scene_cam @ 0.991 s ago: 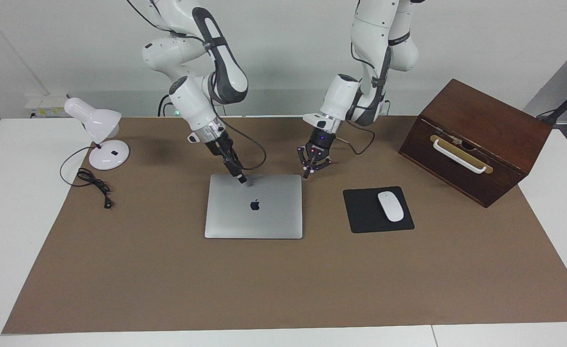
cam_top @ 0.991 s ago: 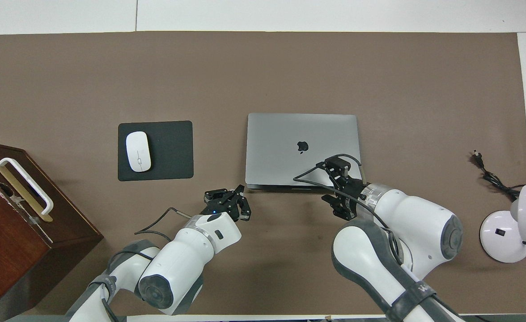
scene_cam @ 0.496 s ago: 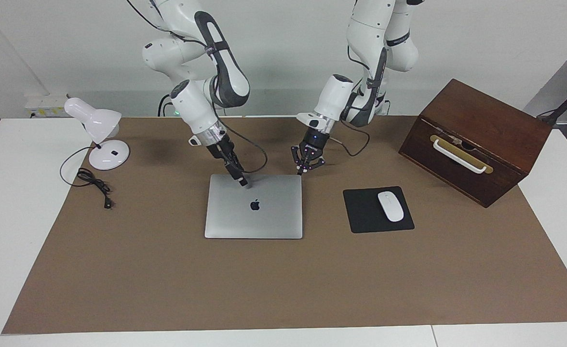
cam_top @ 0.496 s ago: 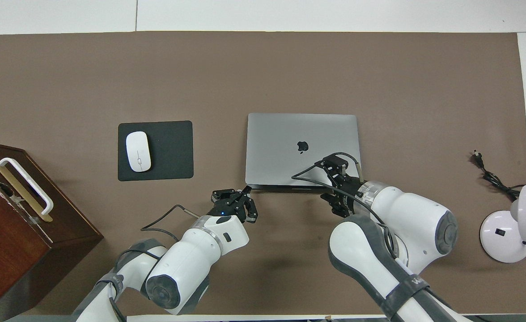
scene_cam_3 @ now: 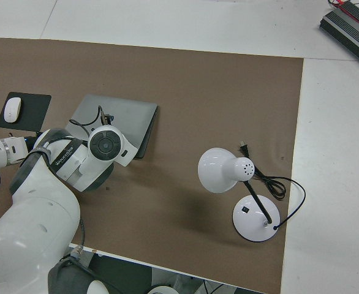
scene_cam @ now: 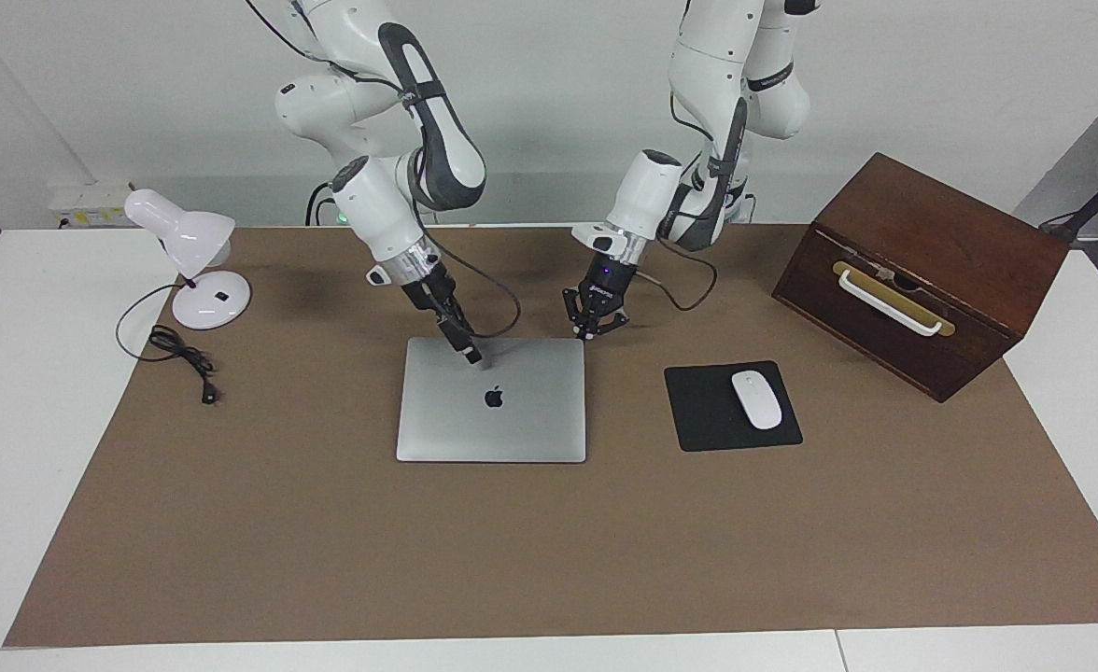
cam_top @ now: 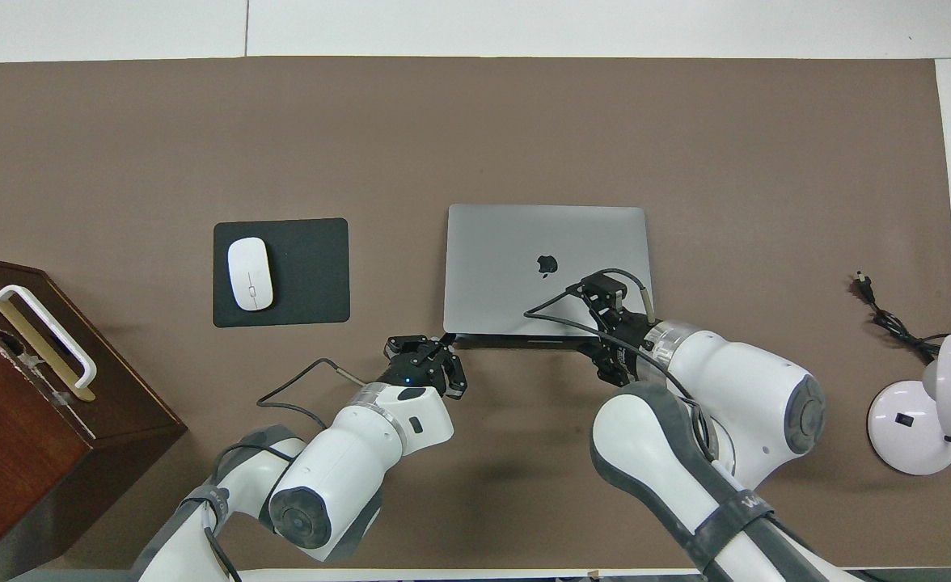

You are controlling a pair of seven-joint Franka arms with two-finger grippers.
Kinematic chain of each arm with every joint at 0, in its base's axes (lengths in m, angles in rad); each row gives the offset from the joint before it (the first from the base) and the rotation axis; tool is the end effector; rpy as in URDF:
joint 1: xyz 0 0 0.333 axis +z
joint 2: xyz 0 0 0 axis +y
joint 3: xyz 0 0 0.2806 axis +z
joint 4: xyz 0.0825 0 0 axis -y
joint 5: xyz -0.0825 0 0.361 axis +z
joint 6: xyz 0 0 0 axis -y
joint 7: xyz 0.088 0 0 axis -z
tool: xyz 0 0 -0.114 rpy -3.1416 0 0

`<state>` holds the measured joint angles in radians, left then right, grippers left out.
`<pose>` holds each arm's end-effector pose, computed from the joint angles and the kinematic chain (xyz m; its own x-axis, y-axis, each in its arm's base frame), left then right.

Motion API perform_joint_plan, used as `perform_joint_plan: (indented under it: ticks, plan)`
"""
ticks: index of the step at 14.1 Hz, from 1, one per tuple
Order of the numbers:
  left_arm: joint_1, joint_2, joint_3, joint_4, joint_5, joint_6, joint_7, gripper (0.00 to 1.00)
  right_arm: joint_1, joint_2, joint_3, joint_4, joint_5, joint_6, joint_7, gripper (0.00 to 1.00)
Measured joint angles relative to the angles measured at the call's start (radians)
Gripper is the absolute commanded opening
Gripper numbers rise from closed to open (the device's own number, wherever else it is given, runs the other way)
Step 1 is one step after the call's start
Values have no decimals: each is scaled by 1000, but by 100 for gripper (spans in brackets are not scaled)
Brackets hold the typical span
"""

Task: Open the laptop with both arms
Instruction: 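Lift the lid with the right gripper while the left gripper holds the base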

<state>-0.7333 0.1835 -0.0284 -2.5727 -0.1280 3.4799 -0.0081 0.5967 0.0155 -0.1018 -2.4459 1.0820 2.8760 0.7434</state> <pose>0.3615 -0.3236 0.2628 0.6276 -0.4158 0.6582 -0.5933 -0.8029 0.0585 0.4471 0.1861 0.2964 0.3754 -0.8718 -0.3148 -0.8621 -0.2037 -0.4640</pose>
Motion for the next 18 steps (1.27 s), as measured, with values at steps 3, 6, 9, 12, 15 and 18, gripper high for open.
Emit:
perform_joint_plan:
  ticks: [3,6,9,12,15,18]
  plan:
    - [0,27,3,24,0,0,3,0,0,9,0,17,0,0,0,100]
    - [0,44,7,42,0,0,18,0,0,16,0,26,0,0,0,100]
    - [2,54,12,50,0,0,42,0,-2,22,-1,33,0,0,-11,100]
    - [6,70,14,67,0,0,59,0,-3,27,-2,52,0,0,-22,100]
    - [6,82,15,78,0,2,81,0,-7,45,-3,95,0,16,-28,100]
    - [6,84,16,80,0,2,98,0,-7,70,-3,148,0,33,-36,100]
